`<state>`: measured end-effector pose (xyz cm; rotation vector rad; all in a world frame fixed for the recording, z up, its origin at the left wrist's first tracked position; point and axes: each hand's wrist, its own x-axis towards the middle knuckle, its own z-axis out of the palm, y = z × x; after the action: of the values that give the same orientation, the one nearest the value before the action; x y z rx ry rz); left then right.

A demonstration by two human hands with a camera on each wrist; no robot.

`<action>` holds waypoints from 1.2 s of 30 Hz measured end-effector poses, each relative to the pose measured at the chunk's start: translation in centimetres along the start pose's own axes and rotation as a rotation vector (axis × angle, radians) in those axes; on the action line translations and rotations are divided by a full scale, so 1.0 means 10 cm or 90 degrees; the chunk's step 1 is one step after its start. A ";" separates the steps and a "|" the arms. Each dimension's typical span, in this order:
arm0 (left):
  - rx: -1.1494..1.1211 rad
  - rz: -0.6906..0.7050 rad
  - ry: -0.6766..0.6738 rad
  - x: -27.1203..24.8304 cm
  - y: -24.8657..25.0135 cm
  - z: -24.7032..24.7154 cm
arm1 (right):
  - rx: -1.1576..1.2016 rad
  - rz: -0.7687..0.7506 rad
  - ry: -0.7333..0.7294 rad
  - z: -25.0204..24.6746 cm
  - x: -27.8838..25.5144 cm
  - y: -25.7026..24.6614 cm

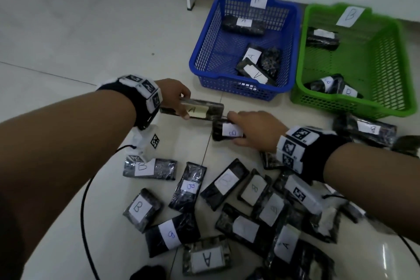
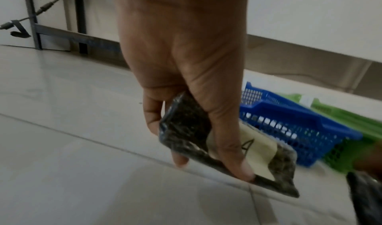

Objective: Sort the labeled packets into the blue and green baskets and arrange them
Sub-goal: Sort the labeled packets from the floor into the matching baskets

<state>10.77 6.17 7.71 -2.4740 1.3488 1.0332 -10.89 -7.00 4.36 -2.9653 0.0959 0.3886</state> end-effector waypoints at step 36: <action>-0.182 -0.238 0.393 1.01 1.08 -0.18 | 0.096 0.642 0.450 -0.24 -1.37 2.47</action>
<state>6.85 -7.83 4.81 -3.2612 0.8143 0.4091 -25.51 -31.11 6.77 -2.5032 1.5961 -0.5726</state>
